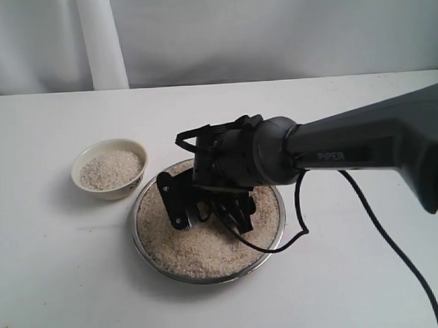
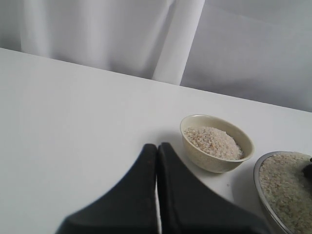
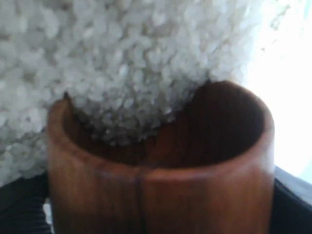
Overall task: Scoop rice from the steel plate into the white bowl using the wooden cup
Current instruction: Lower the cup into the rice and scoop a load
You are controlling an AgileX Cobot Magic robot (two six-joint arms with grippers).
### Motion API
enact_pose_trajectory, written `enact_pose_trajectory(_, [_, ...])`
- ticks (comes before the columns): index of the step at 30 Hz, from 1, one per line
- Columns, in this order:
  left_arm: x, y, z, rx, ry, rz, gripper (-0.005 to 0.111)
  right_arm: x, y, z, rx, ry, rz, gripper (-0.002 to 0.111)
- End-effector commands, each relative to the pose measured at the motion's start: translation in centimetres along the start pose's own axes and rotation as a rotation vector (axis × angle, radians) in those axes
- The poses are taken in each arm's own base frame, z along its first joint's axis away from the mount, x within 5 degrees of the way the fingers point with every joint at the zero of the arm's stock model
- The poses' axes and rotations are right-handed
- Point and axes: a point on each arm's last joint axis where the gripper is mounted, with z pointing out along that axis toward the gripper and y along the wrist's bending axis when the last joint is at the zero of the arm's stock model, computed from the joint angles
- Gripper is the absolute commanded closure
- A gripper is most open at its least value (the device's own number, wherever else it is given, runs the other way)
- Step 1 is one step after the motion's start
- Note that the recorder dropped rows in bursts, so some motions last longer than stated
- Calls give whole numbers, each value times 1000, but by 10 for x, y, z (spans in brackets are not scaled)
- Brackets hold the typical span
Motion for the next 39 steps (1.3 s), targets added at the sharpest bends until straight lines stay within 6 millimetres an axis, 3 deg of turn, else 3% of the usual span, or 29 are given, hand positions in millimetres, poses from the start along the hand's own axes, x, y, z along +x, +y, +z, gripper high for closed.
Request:
enact_pose_trajectory(1, [-1,-1,0,10,-10,-5,107,-10,13,14,-54,-40,41,108])
enact_pose_trajectory(22, [-1,-1,0,10,-10,-5,107,-27,16,11,-84,-180,178,108])
enact_pose_trajectory(31, [-1,-1,0,10,-10,-5,107,-30,19,11,-149,-225,324,108])
enact_pose_trajectory(39, [-1,-1,0,10,-10,-5,107,-20,21,12,-178,-223,403,108])
